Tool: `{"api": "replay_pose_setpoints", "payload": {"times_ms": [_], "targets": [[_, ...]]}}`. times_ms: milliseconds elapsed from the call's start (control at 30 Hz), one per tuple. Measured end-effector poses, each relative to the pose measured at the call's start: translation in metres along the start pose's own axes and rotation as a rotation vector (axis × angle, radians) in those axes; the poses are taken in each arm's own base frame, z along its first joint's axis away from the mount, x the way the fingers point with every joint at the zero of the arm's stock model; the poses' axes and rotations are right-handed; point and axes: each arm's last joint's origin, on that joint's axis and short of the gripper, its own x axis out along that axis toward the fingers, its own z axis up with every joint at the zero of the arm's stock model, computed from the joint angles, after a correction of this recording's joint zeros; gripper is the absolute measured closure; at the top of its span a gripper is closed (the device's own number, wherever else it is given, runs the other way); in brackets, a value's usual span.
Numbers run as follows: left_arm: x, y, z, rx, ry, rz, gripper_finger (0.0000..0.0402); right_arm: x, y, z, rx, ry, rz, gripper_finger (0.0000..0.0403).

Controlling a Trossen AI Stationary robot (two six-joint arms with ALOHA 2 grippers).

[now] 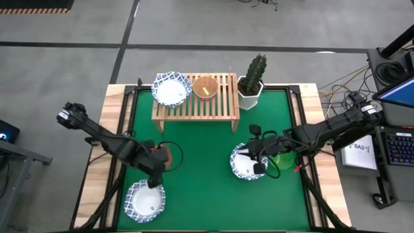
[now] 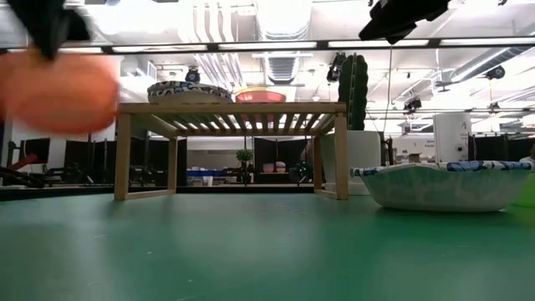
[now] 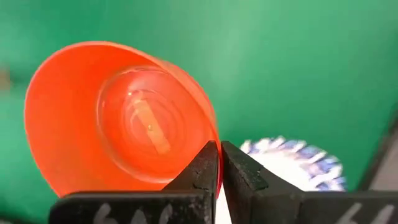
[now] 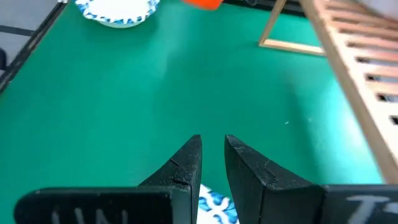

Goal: Place and stack bowls onto a shelf
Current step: Stack the orange bowl on top of the yellow bowl on the shelf

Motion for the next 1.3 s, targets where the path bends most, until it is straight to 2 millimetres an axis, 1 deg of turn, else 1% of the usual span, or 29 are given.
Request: {"api": "replay_pose_setpoints", "payload": {"times_ms": [133,233,367,500,567,700,900,1133,1233,1300], "targets": [[-0.040,-0.013,0.020,0.188,-0.216,-0.004,0.0401,0.000,0.009,-0.005,0.016,0.007,0.029,0.0344],[-0.064,-0.016,0.033,0.332,-0.362,0.057,0.0401,0.000,0.013,-0.004,0.015,-0.015,0.044,0.0344],[-0.090,-0.010,0.058,0.492,-0.501,0.206,0.0401,-0.001,0.014,-0.001,-0.017,-0.054,0.044,0.0344],[-0.103,0.004,0.094,0.593,-0.577,0.307,0.0402,-0.001,0.014,0.003,-0.057,-0.090,0.039,0.0344],[-0.105,0.014,0.112,0.634,-0.604,0.365,0.0402,-0.001,0.014,0.003,-0.064,-0.096,0.039,0.0344],[-0.099,0.042,0.145,0.673,-0.614,0.433,0.0402,-0.001,0.014,0.004,-0.058,-0.104,0.040,0.0344],[-0.085,0.085,0.180,0.634,-0.603,0.427,0.0402,-0.001,0.015,0.004,-0.037,-0.102,0.043,0.0344],[-0.065,0.128,0.205,0.535,-0.533,0.487,0.0402,-0.001,0.015,0.004,-0.034,-0.101,0.043,0.0344],[-0.054,0.141,0.212,0.508,-0.492,0.502,0.0402,-0.001,0.015,0.004,-0.025,-0.101,0.043,0.0344],[-0.048,0.145,0.216,0.501,-0.472,0.506,0.0402,-0.001,0.015,0.004,-0.024,-0.101,0.043,0.0344]]}}
